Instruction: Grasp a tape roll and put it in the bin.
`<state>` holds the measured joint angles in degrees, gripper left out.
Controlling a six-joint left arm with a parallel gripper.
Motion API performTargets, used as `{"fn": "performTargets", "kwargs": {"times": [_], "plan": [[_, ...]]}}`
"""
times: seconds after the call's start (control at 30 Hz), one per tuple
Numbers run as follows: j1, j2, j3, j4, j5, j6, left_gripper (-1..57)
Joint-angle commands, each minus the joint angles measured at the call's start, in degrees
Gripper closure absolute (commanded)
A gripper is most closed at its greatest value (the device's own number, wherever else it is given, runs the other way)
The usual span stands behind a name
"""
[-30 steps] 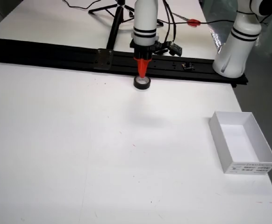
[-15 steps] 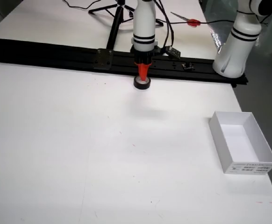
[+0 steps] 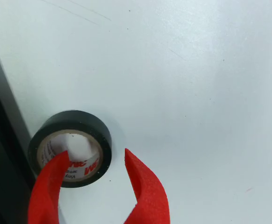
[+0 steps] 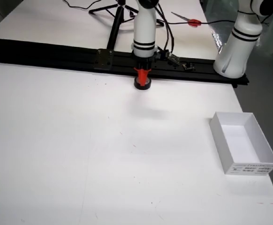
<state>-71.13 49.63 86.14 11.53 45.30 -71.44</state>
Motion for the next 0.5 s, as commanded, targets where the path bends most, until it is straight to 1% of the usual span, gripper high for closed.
{"fn": "performTargets", "kwargs": {"times": [0.03,0.23,0.5], "plan": [[1.78,0.64,0.00,0.78,-3.20,-0.10,30.8],[2.84,1.17,-0.09,1.48,-3.99,-0.10,31.9],[2.14,3.46,-0.09,1.13,-5.22,-0.10,33.1]]}}
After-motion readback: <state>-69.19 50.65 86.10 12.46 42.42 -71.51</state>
